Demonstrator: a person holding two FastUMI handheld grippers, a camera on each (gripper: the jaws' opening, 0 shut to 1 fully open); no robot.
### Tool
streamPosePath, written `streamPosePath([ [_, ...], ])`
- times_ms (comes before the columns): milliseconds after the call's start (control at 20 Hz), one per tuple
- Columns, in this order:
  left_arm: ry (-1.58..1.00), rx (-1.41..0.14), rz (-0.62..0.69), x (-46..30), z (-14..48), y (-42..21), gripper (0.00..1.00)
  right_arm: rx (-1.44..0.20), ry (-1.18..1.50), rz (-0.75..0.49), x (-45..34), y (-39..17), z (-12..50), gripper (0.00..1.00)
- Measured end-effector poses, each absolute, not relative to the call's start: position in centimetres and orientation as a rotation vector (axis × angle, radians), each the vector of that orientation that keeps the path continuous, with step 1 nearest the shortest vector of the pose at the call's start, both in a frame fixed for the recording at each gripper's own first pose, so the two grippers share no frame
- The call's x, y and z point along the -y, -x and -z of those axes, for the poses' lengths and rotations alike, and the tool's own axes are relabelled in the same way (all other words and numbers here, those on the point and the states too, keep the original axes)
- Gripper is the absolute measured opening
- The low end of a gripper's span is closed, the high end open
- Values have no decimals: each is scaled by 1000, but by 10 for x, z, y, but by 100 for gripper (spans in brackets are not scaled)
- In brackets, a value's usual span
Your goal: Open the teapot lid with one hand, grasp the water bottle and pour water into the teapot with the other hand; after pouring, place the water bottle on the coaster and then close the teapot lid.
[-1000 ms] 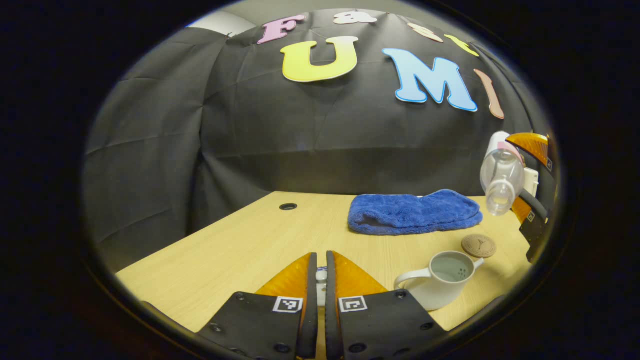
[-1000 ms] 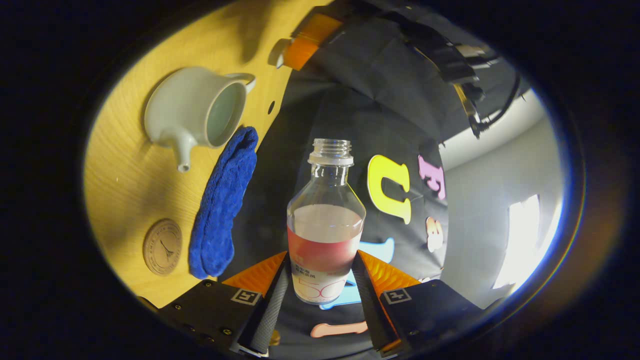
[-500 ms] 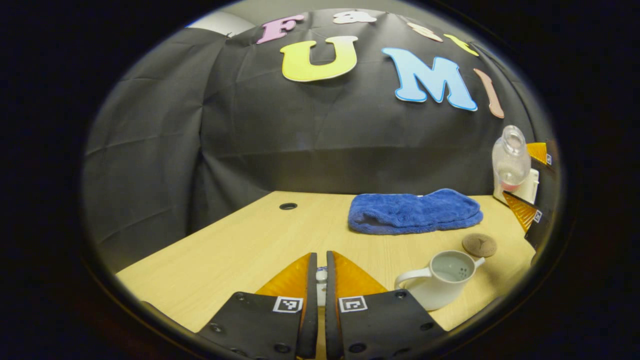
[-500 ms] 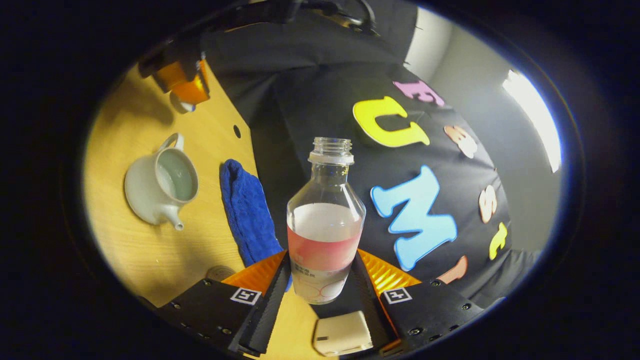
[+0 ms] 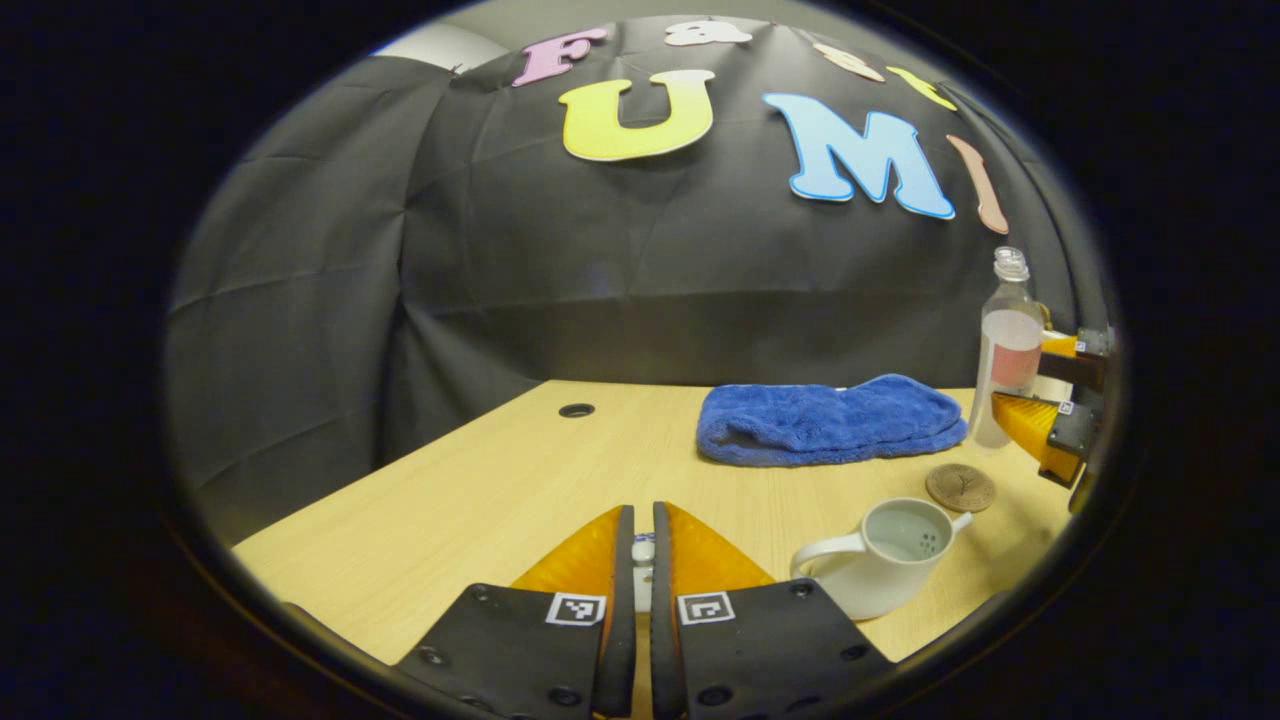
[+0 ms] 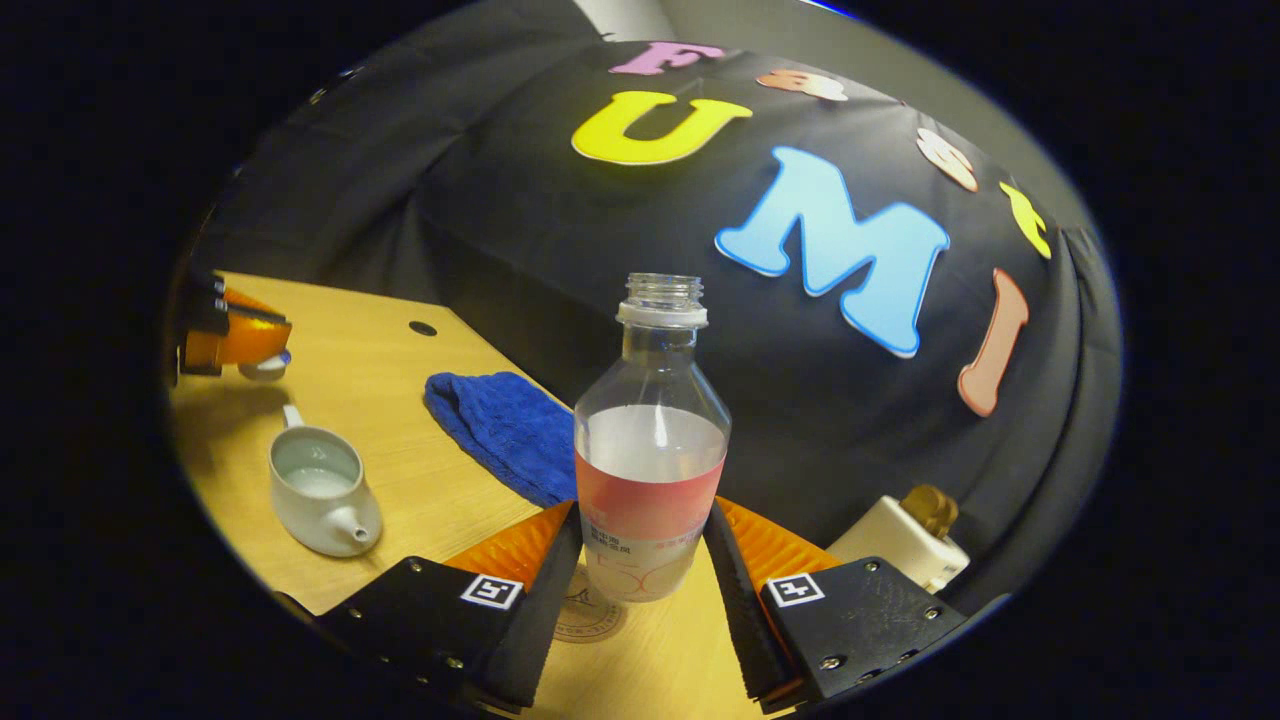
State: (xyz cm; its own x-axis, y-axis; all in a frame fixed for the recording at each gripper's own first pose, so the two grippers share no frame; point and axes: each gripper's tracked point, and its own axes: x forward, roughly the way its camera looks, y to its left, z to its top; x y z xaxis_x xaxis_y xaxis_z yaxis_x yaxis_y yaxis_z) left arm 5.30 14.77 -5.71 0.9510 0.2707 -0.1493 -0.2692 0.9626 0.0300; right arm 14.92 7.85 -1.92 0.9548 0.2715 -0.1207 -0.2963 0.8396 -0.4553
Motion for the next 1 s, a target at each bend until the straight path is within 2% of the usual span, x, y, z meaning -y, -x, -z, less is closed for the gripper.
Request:
streamPosePath([
  [350,-11,-157,-266,-144,57,-54,12,-197,238,-298,-78,-162,47,74],
  [750,-16,-159,-267,-143,59,-54,13,-214,226,-286,-74,-164,52,74],
  [850,-13,-156,-266,-143,58,-53,12,-229,231,-311,-76,-163,54,77],
  [900,-11,-153,-264,-143,56,-55,12,-241,220,-327,-77,-161,53,74],
  [950,-8,-149,-260,-141,56,-54,12,-241,205,-336,-78,-161,52,78],
  [1000,-3,-143,-251,-138,55,-54,13,-233,193,-334,-77,-161,49,79],
])
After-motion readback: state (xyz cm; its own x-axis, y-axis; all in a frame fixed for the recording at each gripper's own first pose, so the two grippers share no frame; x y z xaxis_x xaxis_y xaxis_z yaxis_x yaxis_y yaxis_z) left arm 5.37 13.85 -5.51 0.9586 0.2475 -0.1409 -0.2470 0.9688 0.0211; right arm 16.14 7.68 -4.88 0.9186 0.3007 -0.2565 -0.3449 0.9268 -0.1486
